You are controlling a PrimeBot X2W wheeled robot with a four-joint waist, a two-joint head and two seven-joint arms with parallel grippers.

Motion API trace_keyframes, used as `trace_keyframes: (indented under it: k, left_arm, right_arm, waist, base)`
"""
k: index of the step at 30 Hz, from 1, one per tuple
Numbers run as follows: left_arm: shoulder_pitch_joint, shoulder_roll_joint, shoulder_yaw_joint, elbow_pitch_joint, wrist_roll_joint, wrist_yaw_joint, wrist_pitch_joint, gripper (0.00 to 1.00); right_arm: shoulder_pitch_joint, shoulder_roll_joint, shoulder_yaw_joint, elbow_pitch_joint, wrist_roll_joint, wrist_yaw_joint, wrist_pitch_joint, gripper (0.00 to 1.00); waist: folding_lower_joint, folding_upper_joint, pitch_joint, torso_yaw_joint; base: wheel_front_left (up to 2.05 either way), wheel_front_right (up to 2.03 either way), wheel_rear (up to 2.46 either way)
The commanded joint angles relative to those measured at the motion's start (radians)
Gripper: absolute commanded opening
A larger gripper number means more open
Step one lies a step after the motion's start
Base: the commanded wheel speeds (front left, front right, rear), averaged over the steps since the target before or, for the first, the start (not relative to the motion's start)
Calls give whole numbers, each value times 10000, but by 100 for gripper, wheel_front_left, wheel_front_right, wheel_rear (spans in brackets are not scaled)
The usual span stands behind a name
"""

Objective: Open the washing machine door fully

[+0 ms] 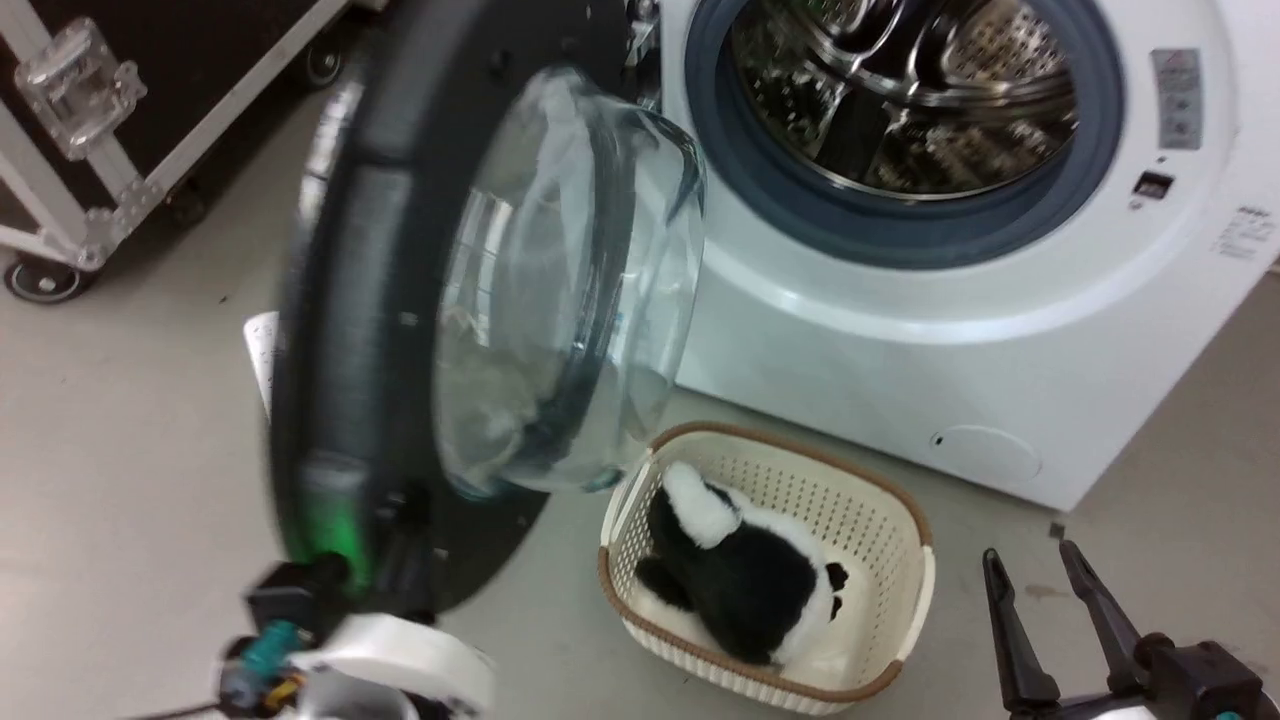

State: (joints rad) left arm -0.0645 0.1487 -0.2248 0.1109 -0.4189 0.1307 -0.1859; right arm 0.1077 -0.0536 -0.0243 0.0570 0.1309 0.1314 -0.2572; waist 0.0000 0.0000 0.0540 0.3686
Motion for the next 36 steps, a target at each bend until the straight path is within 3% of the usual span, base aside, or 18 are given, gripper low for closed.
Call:
trace_keyframes:
  k: [1,12,22,30,36]
  left_arm:
    - [-307,183,297,83,-153,86,-62,0]
    - [-1715,1424,2243,1170,-1102,159,-61,0]
    - [-3169,2504,3650,3159,-1974,-195,-330,0]
    - [-3556,2791,4040,4142,-2002,-461,-637,0]
    - [-3279,2416,3760,3504,-930,-501,-750,0]
  right_arm:
    - [-220,34,13,-22,-93,-7,-45,100]
    - [-604,34,-75,-172,-625,-7,-45,100]
    - [-948,-2,-203,-322,-857,-7,-45,100]
    - [-968,0,-245,-296,-849,-7,-45,100]
    - [-1019,8,-333,-319,-811,-7,-45,100]
  waist:
    - [0,0,315,103]
    - [0,0,1559,-311]
    - [0,0,2230,-825]
    - [0,0,2213,-964]
    - [0,0,1752,-1020]
  base:
    - [0,0,0]
    - [0,0,0]
    - [0,0,0]
    - [0,0,0]
    - [0,0,0]
